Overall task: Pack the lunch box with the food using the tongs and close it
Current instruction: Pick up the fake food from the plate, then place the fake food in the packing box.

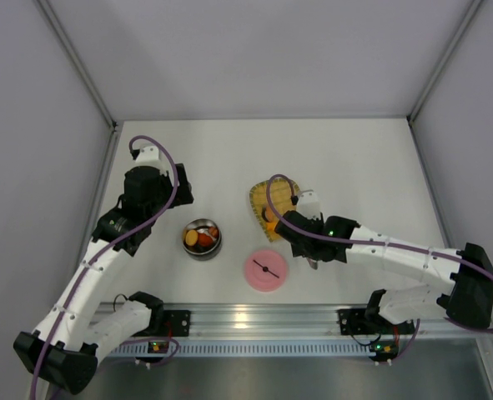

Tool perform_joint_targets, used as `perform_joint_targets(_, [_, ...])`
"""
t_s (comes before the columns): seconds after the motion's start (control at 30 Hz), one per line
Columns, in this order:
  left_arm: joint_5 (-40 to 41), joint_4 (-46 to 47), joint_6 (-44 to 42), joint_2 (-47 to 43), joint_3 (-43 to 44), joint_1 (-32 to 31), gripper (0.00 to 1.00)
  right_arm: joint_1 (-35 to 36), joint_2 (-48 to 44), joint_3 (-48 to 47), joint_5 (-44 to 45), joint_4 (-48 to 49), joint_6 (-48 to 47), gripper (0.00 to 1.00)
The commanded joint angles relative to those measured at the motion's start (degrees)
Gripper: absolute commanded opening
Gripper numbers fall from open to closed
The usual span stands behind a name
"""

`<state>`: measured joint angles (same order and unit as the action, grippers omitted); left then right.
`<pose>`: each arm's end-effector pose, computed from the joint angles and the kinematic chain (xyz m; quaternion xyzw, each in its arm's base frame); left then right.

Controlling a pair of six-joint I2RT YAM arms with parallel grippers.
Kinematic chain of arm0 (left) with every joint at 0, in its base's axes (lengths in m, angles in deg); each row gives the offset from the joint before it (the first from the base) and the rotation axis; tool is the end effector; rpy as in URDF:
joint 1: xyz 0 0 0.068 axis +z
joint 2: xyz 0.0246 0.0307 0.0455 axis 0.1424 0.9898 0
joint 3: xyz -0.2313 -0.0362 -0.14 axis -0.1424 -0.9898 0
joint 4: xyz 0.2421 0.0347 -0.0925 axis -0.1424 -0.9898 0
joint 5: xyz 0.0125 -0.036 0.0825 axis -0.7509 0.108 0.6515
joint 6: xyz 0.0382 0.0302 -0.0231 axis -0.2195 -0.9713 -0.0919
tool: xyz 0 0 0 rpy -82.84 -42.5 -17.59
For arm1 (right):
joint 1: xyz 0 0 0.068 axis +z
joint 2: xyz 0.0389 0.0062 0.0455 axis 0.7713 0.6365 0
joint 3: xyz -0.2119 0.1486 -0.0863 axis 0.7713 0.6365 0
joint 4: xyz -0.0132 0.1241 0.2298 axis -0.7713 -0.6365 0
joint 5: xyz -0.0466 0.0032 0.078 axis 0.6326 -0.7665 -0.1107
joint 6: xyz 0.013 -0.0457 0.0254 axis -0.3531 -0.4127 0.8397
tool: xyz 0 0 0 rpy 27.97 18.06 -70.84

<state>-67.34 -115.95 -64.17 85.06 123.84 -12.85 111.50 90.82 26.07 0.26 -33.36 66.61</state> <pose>0.1882 -0.0619 0.3488 -0.0586 0.8493 -0.0671 0.5204 0.1285 0.1925 0.2578 -0.0865 0.9376 -0.0142 0.3365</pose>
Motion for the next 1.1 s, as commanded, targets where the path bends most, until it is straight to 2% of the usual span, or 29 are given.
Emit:
perform_joint_targets(0.0, [-0.15, 0.75, 0.00, -0.39, 0.05, 0.30, 0.99, -0.57, 0.06, -0.08, 0.27, 1.81, 0.04, 0.45])
perform_joint_targets(0.17, [-0.06, 0.75, 0.00, -0.39, 0.05, 0.30, 0.98, -0.65, 0.32, -0.35, 0.27, 1.90, -0.04, 0.43])
perform_joint_targets(0.4, [-0.06, 0.75, 0.09, -0.39, -0.04, 0.30, 0.98, -0.65, 0.06, -1.14, 0.36, 1.63, -0.31, 0.34])
perform_joint_targets(0.87, [-0.06, 0.75, 0.00, -0.39, 0.05, 0.30, 0.99, -0.65, -0.47, -9.92, 5.54, -2.23, -2.24, 0.34])
perform_joint_targets(1.07, [-0.06, 0.75, 0.09, -0.39, 0.05, 0.38, 0.98, -0.22, 0.24, -13.88, 2.92, -0.30, -4.52, 0.33])
